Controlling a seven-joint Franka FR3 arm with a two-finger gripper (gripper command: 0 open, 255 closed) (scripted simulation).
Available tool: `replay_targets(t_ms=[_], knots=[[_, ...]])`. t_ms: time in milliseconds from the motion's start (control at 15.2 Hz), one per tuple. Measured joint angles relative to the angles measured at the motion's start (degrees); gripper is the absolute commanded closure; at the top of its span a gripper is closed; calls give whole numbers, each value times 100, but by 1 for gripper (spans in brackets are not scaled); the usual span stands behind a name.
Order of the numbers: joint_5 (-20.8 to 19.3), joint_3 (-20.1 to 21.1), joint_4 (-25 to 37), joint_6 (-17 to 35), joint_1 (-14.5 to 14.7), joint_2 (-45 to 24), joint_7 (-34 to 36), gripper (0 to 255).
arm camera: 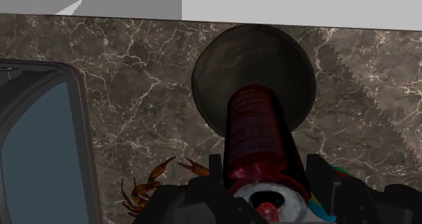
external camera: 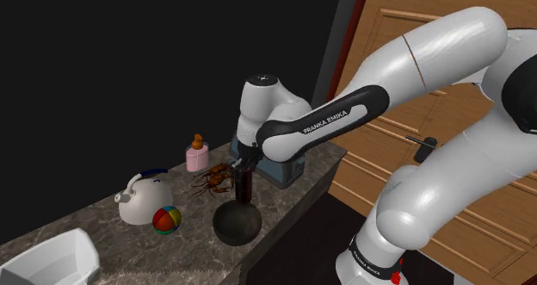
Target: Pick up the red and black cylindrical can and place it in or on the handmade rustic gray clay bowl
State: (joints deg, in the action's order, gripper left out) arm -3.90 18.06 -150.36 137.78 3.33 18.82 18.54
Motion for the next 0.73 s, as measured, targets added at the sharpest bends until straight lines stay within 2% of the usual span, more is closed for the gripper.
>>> replay_targets(t_ms=[726], knots=[[-443,204,-309,982,-200,-722,461,255]])
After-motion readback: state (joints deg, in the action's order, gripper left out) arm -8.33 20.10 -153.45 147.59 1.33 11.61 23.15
